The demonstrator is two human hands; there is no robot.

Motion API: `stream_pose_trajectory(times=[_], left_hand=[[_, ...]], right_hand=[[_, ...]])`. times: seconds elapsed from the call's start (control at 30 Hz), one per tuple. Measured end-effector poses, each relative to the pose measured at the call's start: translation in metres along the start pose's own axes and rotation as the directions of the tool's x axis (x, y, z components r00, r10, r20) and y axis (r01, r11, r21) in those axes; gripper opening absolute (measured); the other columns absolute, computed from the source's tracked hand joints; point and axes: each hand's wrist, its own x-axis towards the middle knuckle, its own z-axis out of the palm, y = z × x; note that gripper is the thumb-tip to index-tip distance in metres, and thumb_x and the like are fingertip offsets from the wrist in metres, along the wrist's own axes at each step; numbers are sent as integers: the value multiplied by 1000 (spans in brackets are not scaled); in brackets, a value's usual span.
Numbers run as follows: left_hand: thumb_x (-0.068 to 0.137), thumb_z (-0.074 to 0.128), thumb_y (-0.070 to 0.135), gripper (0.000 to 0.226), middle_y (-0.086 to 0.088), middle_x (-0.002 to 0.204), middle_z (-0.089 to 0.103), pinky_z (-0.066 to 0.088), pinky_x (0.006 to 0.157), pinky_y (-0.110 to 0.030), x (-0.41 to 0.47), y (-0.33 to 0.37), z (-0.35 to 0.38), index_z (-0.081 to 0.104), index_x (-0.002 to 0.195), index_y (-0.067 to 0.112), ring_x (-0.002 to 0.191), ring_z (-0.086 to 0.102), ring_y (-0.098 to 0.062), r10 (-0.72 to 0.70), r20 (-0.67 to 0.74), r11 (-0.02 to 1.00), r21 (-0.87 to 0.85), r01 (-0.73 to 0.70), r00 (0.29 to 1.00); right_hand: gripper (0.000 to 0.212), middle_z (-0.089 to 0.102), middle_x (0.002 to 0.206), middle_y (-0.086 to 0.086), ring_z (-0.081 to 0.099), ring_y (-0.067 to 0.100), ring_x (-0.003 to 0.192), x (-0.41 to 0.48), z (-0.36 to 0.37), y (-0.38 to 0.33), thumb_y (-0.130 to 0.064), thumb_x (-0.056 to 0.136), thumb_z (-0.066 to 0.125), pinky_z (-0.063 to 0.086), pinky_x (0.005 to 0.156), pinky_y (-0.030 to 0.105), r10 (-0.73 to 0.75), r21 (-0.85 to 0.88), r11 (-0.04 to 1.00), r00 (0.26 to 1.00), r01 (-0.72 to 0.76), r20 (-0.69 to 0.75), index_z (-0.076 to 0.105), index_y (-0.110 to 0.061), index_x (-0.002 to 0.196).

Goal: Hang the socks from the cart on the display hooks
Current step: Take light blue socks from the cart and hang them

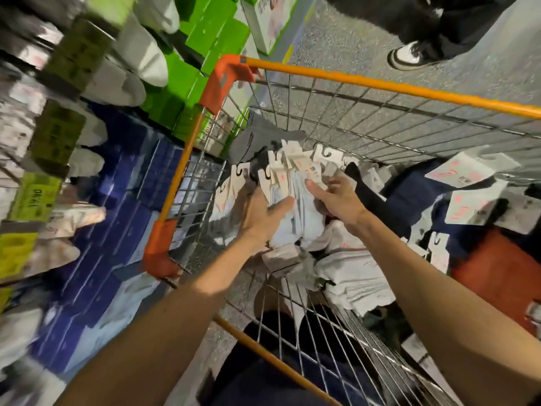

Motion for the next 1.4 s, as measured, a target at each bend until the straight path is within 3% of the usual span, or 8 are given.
stream_pose_trajectory(times=[0.13, 0.23, 0.33, 0.47, 0.73, 0.9, 1.2, 1.4], left_hand=[[86, 74, 35, 55, 7, 124, 65, 49, 93, -23, -23, 32, -28, 57, 134, 15, 114, 61, -9, 71, -9, 995, -73, -72, 997], [86, 74, 36, 44, 19, 102, 64, 48, 81, -15, -49, 57, -45, 60, 125, 21, 89, 59, 12, 89, -49, 977, -191, -96, 995], [56, 77, 76, 90, 11, 136, 57, 46, 104, -40, -86, 82, -61, 55, 133, 34, 124, 54, -9, 52, -103, 945, -317, -82, 993], [70, 80, 53, 53, 4, 133, 64, 46, 106, -42, -137, 113, -91, 68, 119, 36, 126, 58, -17, 163, -160, 824, -521, -223, 974], [42, 81, 77, 131, 4, 157, 38, 46, 107, -43, -244, 146, -177, 29, 154, 32, 136, 47, -18, 144, -356, 746, -574, -338, 923], [79, 77, 53, 26, 28, 81, 71, 54, 68, -18, -314, 138, -254, 63, 94, 37, 79, 67, 7, 310, -513, 714, -430, -552, 800], [58, 73, 74, 71, 15, 101, 75, 56, 93, -41, -399, 90, -359, 69, 113, 29, 97, 70, -8, 394, -710, 680, -202, -705, 583], [91, 59, 45, 37, -4, 114, 72, 45, 108, -42, -436, 69, -406, 71, 113, 18, 111, 65, -21, 498, -383, 600, -494, -628, 778]], right_hand=[[53, 61, 57, -17, 55, -4, 46, -27, 3, -31, -43, 84, 76, 41, 46, 11, -1, 78, 997, 995, -6, 95, 53, -12, 121], [49, 76, 101, 0, 74, 11, 88, -61, 18, -66, -40, 89, 70, 60, 80, 26, -24, 180, 983, 975, -17, 222, 63, -9, 127], [38, 76, 102, 5, 73, 18, 89, -105, 32, -103, -39, 98, 52, 59, 77, 26, -65, 233, 972, 949, -9, 307, 65, -11, 120], [28, 78, 91, -3, 73, 11, 82, -166, 51, -144, -30, 102, 41, 58, 73, 23, -192, 307, 949, 901, 70, 388, 66, -19, 107], [35, 77, 87, 4, 74, 16, 76, -280, 144, -205, -35, 83, 54, 58, 66, 25, -348, 301, 928, 798, 220, 491, 66, -15, 109], [37, 77, 93, 5, 74, 16, 80, -341, 215, -219, -36, 85, 52, 61, 73, 28, -439, 339, 895, 704, 289, 558, 67, -14, 110], [69, 68, 127, 13, 65, 27, 117, -425, 326, -199, -46, 72, 73, 50, 101, 41, -467, 328, 884, 663, 332, 586, 63, -11, 131], [37, 74, 111, 11, 71, 25, 101, -458, 356, -203, -42, 86, 58, 53, 94, 37, -506, 351, 862, 622, 364, 598, 79, -14, 100]])
